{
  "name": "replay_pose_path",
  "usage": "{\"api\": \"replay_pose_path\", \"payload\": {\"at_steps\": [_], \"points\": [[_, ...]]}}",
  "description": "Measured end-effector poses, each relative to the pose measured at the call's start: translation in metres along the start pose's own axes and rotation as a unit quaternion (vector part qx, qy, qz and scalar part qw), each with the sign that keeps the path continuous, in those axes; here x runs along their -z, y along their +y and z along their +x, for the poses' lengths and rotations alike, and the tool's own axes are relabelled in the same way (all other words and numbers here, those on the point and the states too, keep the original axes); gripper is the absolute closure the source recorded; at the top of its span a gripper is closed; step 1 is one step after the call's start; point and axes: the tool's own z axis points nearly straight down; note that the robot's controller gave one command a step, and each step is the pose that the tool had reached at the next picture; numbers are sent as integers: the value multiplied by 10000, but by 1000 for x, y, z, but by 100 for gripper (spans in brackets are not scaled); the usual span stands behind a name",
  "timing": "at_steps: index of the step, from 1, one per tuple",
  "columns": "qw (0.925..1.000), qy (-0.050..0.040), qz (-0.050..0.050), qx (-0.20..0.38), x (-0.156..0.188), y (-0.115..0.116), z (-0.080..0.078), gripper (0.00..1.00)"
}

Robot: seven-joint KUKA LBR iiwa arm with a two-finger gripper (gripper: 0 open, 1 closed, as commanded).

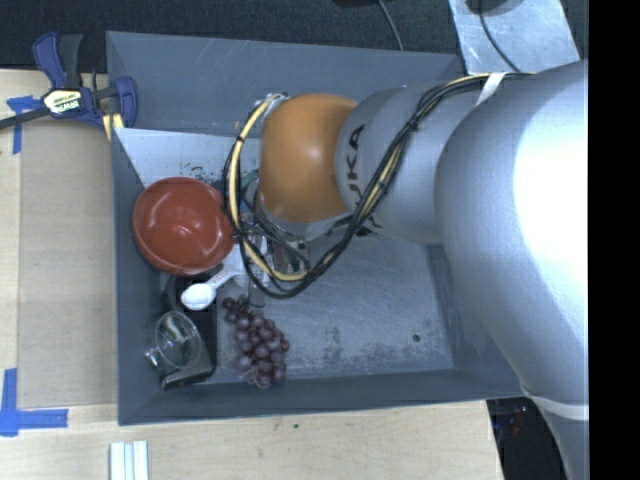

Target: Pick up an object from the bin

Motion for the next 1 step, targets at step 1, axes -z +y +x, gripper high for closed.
{"api": "replay_pose_path", "payload": {"at_steps": [1], "points": [[9976,-28,12,693,-5,2,8,0]]}}
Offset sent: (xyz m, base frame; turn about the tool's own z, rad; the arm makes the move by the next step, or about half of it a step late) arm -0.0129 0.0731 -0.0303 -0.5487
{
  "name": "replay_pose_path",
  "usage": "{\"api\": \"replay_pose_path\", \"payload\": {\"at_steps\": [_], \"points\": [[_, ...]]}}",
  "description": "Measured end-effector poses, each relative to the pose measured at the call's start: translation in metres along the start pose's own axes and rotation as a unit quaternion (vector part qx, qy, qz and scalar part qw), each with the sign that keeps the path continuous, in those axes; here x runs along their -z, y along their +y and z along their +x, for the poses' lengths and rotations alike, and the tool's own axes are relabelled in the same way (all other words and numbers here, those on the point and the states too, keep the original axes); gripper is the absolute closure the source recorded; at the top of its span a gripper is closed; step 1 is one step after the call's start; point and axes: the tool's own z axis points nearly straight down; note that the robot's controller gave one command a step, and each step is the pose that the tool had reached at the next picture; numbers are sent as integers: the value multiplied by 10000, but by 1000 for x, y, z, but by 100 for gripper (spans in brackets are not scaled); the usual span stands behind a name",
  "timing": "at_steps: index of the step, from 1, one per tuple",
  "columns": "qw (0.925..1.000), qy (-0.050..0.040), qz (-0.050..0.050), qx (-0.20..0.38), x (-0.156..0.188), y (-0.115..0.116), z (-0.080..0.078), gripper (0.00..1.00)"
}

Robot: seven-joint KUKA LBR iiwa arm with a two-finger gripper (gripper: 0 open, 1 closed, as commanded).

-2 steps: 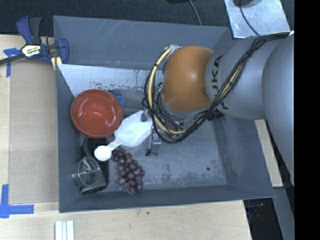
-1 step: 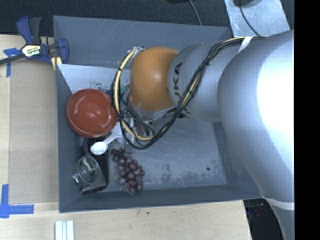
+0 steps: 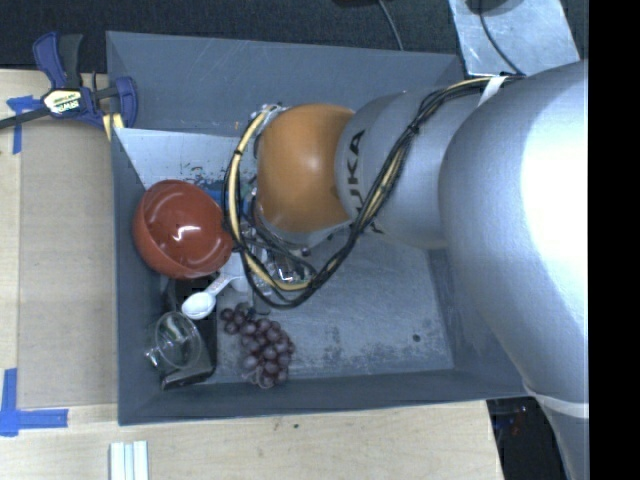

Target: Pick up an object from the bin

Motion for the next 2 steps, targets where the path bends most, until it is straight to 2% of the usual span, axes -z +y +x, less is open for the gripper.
{"api": "replay_pose_path", "payload": {"at_steps": [1,2], "points": [[9803,-70,144,1969,-17,50,-18,100],[9803,-70,143,1967,-17,50,-18,100]]}}
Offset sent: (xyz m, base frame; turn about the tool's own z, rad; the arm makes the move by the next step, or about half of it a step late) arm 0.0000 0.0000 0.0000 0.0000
